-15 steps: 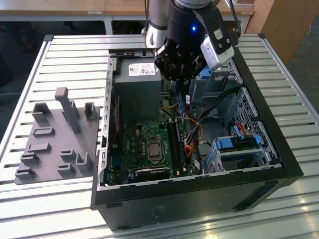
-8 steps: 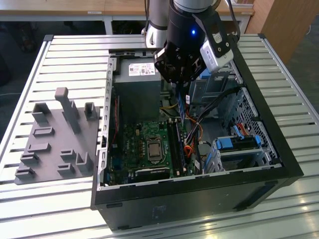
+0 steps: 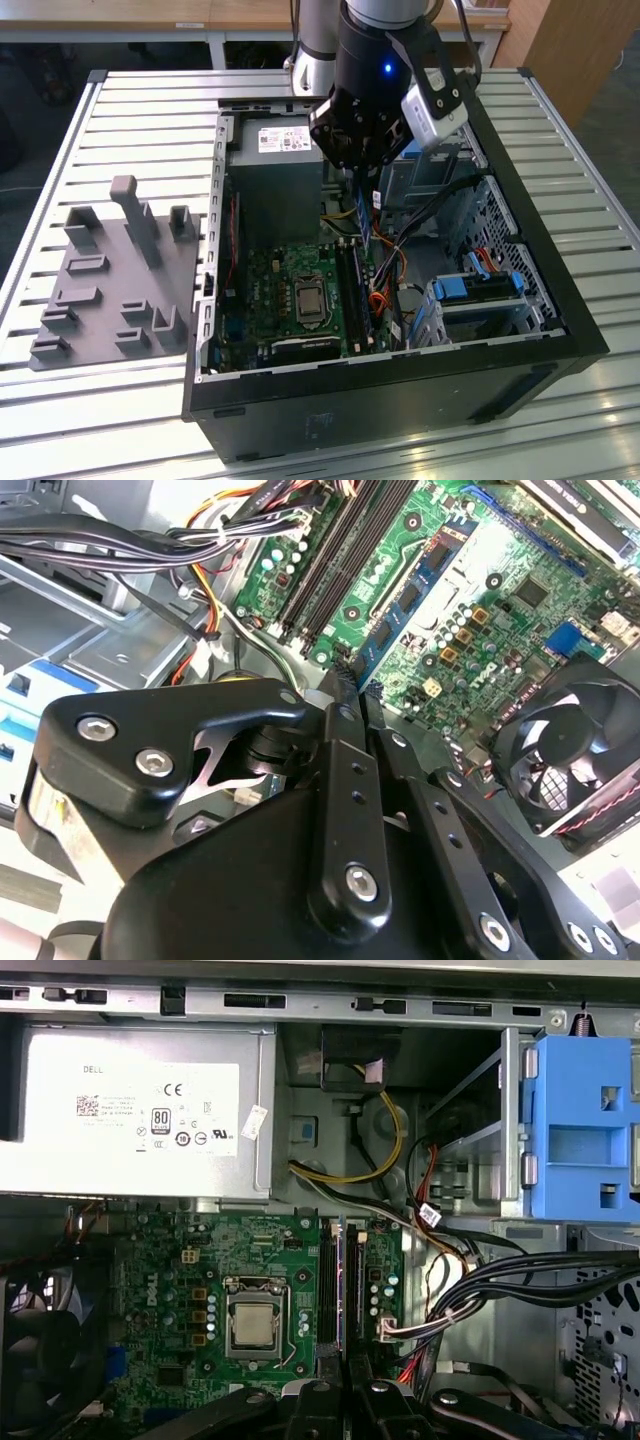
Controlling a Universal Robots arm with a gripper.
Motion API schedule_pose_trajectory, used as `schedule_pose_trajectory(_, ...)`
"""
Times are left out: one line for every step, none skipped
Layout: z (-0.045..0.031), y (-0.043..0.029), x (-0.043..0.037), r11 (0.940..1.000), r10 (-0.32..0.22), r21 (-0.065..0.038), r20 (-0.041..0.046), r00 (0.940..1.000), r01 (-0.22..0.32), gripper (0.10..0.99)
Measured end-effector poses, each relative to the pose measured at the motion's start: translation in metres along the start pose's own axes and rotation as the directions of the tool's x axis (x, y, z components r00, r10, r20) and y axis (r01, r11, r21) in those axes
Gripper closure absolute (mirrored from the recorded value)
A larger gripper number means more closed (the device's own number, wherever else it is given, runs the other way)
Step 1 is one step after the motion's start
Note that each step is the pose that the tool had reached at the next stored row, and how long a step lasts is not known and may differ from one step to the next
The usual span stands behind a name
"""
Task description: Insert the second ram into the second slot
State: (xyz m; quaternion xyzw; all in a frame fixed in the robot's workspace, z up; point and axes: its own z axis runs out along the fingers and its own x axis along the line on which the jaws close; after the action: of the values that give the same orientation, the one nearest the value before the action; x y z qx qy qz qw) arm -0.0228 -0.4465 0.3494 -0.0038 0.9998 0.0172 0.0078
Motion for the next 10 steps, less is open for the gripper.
schedule_pose_trajectory(0.0002,-0.0001,0.0,1.0,0.0,0.0,0.0,1.0,0.0,0.949)
schedule_pose_trajectory(0.0004,-0.0001,0.0,1.0,0.0,0.0,0.0,1.0,0.0,0.949)
schedule_pose_trajectory(0.0005,-0.0001,0.0,1.0,0.0,0.0,0.0,1.0,0.0,0.949)
schedule_pose_trajectory(0.0007,-0.0002,0.0,1.0,0.0,0.0,0.0,1.0,0.0,0.949)
schedule_pose_trajectory(0.0009,-0.0002,0.0,1.0,0.0,0.0,0.0,1.0,0.0,0.949)
schedule_pose_trajectory(0.001,-0.0002,0.0,1.0,0.0,0.0,0.0,1.0,0.0,0.949)
schedule_pose_trajectory(0.0012,-0.0002,0.0,1.0,0.0,0.0,0.0,1.0,0.0,0.949)
schedule_pose_trajectory(0.0014,-0.0002,0.0,1.0,0.0,0.0,0.0,1.0,0.0,0.949)
schedule_pose_trajectory(0.0016,-0.0002,0.0,1.0,0.0,0.0,0.0,1.0,0.0,0.949)
schedule_pose_trajectory(0.0024,-0.0003,0.0,1.0,0.0,0.0,0.0,1.0,0.0,0.949)
